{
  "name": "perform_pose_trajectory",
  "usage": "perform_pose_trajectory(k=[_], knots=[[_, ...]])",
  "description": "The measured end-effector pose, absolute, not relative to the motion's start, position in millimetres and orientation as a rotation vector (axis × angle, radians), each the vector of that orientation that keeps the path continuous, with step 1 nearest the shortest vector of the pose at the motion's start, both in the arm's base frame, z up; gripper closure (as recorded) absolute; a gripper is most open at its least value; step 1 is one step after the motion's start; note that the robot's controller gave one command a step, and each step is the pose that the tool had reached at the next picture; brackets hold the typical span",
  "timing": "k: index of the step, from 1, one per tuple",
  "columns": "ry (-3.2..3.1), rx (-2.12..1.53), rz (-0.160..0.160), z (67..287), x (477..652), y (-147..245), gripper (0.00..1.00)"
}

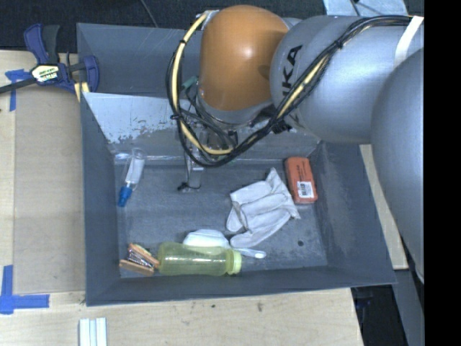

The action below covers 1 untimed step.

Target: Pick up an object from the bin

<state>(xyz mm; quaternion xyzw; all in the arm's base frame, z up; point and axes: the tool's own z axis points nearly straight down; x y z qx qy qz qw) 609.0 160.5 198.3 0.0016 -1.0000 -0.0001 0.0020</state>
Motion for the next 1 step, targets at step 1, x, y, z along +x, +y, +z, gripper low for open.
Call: perform_pose_trajectory(k=[1], knots=[[-3.145,0.001,-0.002,203.4,610.0,159.7,0.0]])
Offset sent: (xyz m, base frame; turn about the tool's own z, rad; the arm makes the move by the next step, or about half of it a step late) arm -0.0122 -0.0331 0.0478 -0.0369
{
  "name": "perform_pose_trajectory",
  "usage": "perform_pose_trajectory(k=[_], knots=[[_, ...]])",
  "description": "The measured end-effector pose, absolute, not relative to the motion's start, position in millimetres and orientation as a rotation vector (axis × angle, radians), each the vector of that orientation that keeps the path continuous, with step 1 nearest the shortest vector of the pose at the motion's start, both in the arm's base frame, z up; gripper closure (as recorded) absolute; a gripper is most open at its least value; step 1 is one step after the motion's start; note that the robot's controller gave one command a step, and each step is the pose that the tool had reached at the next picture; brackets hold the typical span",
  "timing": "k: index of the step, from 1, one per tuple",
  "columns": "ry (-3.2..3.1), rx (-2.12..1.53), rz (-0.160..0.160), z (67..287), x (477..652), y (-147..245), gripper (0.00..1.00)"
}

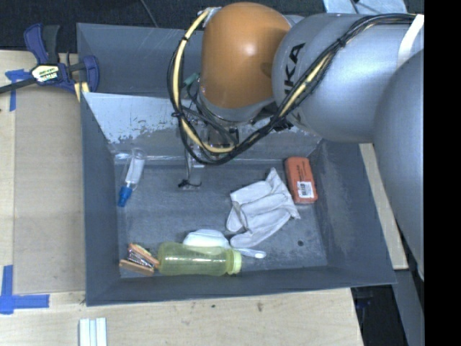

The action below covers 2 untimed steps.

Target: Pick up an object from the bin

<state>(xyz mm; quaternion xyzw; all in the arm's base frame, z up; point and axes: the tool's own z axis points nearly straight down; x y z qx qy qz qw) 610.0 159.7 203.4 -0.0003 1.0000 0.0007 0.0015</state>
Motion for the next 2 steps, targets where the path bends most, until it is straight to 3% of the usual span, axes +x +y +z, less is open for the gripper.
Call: perform_pose_trajectory(k=[1,2], knots=[[3.14,-0.049,0.001,233.2,600.3,136.9,0.0],[3.138,-0.061,0.0,241.8,599.6,130.8,0.0]])
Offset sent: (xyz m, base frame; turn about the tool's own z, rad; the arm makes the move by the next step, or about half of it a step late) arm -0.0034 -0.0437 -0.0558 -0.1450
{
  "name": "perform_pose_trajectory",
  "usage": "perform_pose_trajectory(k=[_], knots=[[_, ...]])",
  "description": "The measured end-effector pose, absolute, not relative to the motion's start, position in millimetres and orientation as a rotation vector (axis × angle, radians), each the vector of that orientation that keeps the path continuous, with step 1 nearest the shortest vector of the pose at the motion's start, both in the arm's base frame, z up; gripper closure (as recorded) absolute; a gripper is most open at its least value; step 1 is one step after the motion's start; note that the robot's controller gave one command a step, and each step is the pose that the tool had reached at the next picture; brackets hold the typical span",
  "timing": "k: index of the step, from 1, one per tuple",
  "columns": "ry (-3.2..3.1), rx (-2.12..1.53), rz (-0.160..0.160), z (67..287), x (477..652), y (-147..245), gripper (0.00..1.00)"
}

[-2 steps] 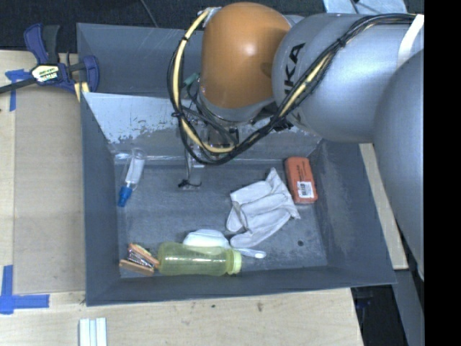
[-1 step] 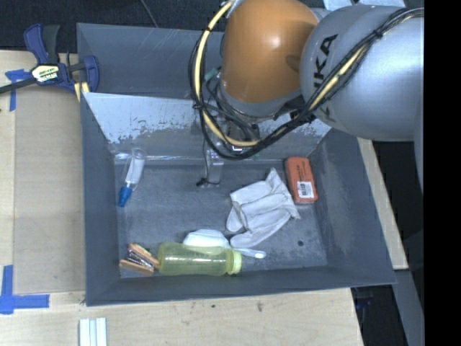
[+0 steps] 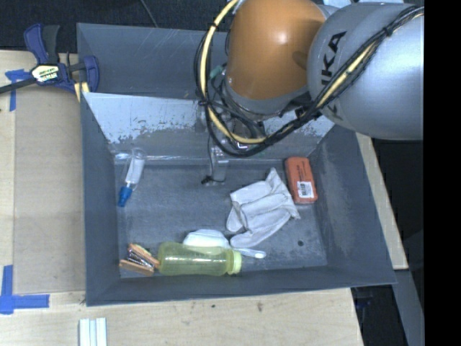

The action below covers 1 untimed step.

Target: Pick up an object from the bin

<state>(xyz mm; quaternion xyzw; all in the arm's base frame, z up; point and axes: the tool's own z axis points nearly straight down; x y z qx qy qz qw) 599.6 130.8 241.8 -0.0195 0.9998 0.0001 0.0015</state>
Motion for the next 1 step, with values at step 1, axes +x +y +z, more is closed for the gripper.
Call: perform_pose_trajectory(k=[1], knots=[[3.143,-0.116,-0.001,228.8,596.1,117.0,0.0]])
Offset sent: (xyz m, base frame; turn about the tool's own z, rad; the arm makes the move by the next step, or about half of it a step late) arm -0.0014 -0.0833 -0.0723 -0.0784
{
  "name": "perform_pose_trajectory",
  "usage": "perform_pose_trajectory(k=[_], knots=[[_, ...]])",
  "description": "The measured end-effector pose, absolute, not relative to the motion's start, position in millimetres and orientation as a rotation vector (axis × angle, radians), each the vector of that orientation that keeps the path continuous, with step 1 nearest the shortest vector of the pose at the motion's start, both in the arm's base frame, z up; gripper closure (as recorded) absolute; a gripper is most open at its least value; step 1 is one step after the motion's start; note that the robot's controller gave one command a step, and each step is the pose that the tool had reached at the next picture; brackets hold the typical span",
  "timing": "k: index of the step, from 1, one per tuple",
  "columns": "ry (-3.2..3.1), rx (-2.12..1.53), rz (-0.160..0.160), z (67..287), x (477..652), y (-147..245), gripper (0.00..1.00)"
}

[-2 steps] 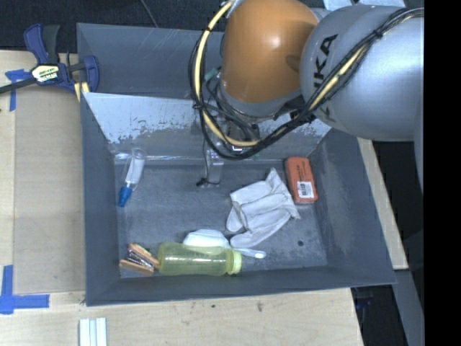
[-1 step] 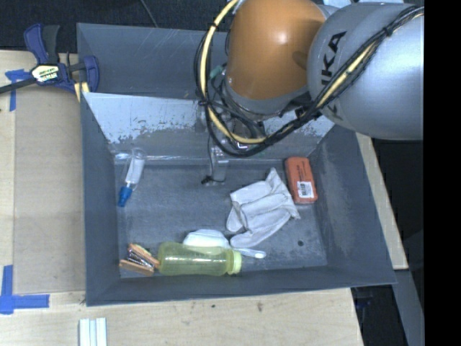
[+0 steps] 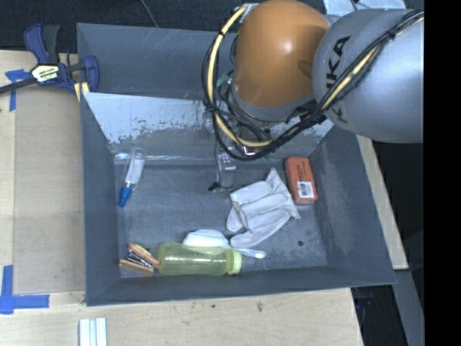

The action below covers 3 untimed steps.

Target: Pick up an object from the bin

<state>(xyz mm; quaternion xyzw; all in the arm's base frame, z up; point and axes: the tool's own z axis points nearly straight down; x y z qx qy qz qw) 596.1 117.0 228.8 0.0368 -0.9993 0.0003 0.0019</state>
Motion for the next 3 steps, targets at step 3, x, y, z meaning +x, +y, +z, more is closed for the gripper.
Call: perform_pose_trajectory(k=[3], knots=[[-3.12,0.391,0.0,160,572.8,33,0.0]])
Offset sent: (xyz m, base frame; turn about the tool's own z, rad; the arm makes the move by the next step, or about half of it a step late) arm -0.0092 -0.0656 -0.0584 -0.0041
